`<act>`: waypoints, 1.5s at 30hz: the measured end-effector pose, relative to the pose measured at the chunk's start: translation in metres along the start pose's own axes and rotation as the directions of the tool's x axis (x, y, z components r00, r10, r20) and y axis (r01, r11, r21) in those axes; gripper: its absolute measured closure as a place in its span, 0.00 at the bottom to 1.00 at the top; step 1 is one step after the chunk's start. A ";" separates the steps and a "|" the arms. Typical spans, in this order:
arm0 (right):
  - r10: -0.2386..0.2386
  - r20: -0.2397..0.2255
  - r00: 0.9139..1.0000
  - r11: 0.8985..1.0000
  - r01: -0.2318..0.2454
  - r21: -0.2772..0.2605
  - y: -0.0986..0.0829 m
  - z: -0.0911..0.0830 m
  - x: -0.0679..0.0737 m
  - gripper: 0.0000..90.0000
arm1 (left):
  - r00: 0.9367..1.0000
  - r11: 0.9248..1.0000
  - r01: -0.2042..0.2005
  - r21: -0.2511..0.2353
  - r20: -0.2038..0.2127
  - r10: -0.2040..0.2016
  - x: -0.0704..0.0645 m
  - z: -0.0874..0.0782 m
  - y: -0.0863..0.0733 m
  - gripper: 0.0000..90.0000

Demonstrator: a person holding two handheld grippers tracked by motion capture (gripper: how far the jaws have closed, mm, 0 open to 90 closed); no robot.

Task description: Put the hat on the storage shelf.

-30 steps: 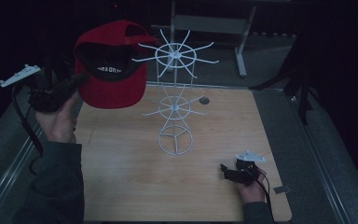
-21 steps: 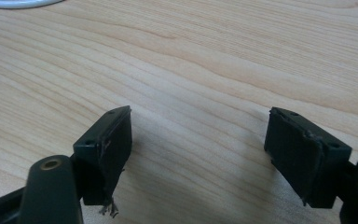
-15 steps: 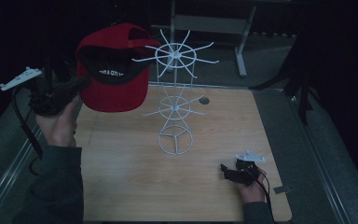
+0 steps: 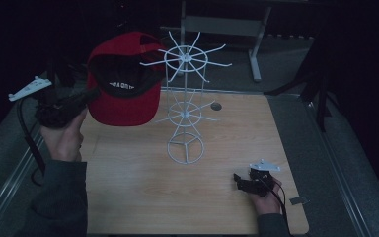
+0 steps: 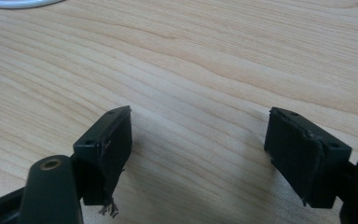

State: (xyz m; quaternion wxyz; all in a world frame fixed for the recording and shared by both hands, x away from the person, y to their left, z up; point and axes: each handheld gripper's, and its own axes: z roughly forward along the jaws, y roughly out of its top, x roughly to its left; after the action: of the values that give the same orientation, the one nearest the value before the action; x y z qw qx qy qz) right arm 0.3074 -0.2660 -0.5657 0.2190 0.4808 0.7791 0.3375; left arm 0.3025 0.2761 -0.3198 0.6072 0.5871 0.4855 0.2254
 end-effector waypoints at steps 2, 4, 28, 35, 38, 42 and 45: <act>0.000 0.000 1.000 1.000 0.000 0.000 0.000 0.000 0.000 0.26 | 1.000 1.000 -0.001 0.016 0.002 0.001 -0.001 0.002 -0.002 0.96; 0.000 0.000 1.000 1.000 0.000 0.000 0.000 0.000 0.000 0.26 | 1.000 0.999 0.000 0.032 0.000 0.000 -0.001 0.004 -0.005 0.95; 0.003 -0.001 1.000 1.000 -0.003 0.000 0.000 0.000 0.000 0.26 | 1.000 0.998 -0.013 0.066 0.027 0.012 -0.002 0.009 -0.007 0.72; 0.004 -0.002 1.000 1.000 -0.004 0.000 0.000 0.000 0.000 0.26 | 1.000 0.998 -0.030 0.052 -0.006 0.030 -0.006 0.010 -0.005 0.56; 0.003 -0.001 1.000 1.000 -0.003 0.001 0.000 0.000 0.000 0.26 | 0.999 0.998 -0.037 0.052 -0.020 0.038 -0.006 0.010 -0.004 0.49; 0.004 -0.001 1.000 1.000 -0.004 0.000 0.000 0.000 0.000 0.26 | 0.997 0.998 -0.047 0.046 -0.061 0.050 -0.008 0.008 -0.002 0.35; 0.004 -0.001 1.000 1.000 -0.004 0.000 0.000 0.000 0.000 0.26 | 0.997 0.999 -0.036 0.038 -0.073 0.038 -0.007 0.007 -0.001 0.28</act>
State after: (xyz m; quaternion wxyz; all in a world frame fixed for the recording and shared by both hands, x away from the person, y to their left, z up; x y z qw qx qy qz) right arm 0.3072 -0.2658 -0.5656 0.2180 0.4821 0.7783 0.3380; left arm 0.3053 0.2663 -0.3198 0.5737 0.5985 0.5007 0.2490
